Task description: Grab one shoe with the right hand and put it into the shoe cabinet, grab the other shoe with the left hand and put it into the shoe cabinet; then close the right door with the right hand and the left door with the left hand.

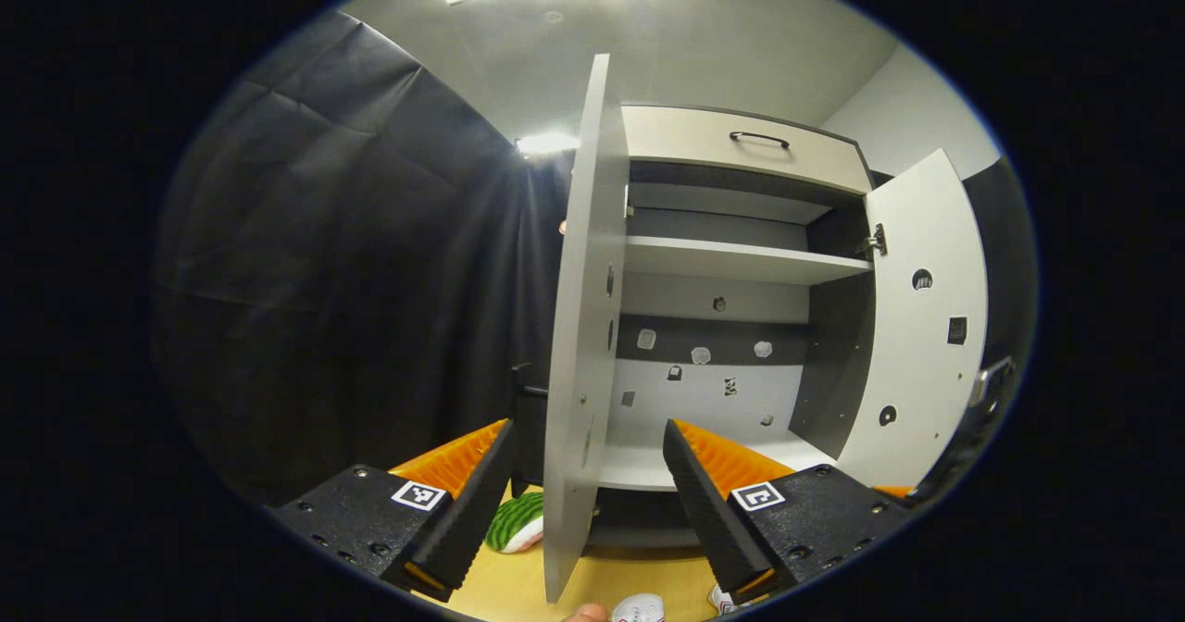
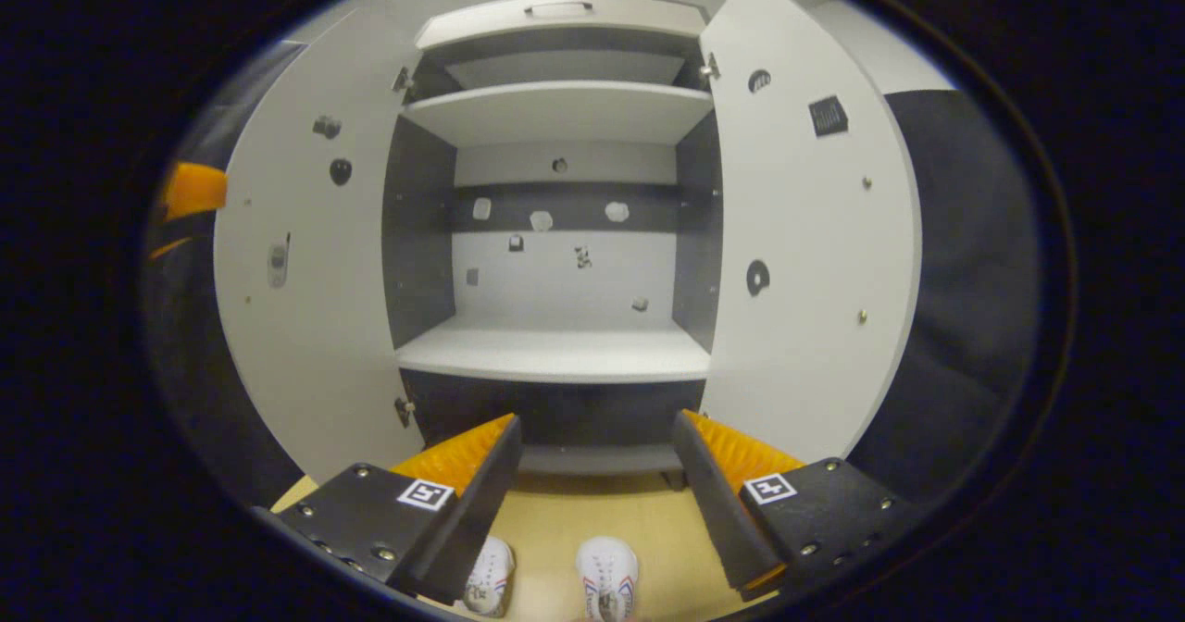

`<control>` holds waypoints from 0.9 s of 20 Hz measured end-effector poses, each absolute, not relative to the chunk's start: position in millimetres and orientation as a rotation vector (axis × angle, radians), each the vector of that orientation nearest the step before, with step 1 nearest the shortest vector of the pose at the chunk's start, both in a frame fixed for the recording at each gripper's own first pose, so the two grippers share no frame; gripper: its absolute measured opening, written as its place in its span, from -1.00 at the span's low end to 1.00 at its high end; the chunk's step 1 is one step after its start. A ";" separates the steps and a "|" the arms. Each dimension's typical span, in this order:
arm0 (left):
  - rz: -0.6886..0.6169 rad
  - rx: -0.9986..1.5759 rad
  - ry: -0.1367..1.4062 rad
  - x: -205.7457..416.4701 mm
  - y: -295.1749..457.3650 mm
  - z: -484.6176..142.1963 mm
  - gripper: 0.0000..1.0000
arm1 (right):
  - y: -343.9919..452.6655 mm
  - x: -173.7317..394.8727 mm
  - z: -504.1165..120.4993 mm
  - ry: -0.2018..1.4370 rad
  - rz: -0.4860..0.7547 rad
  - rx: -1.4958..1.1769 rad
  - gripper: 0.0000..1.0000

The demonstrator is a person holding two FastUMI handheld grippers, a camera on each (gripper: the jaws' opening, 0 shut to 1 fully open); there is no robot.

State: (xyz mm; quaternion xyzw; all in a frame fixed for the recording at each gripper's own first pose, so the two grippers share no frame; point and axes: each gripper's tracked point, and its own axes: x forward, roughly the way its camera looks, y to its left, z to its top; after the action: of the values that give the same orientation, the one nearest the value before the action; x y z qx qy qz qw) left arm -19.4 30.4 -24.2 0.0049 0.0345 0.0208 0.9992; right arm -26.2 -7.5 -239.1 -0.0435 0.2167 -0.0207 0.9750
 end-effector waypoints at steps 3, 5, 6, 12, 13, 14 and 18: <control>0.076 0.023 0.077 -22.2 41.6 -27.3 0.93 | -18.0 -52.2 -311.4 0.583 -0.049 -0.063 0.97; 0.092 0.028 0.078 -23.8 46.0 -27.7 0.92 | -25.6 -69.7 -355.7 0.681 -0.054 -0.057 0.96; 0.097 0.028 0.079 -24.9 47.6 -27.6 0.93 | -29.6 -77.2 -374.2 0.729 -0.054 -0.057 0.90; 0.132 0.053 0.079 -29.1 56.1 -26.9 0.92 | -23.0 -122.3 -466.1 0.958 0.006 -0.056 0.24; 0.136 0.052 0.080 -30.4 57.1 -27.3 0.92 | -21.3 -127.3 -476.8 0.982 0.013 -0.055 0.16; 0.142 0.050 0.082 -31.0 59.5 -27.2 0.92 | -19.7 -133.6 -485.8 1.008 0.020 -0.055 0.15; 0.181 0.055 0.081 -33.8 73.4 -27.5 0.92 | -17.9 -139.1 -518.4 1.082 0.037 -0.109 0.16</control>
State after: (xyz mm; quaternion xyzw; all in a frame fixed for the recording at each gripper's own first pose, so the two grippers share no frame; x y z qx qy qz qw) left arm -33.8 73.4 -27.5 0.0272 0.0406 0.0903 0.9947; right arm -139.1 -17.9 -518.4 -0.0519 0.5147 0.0177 0.8556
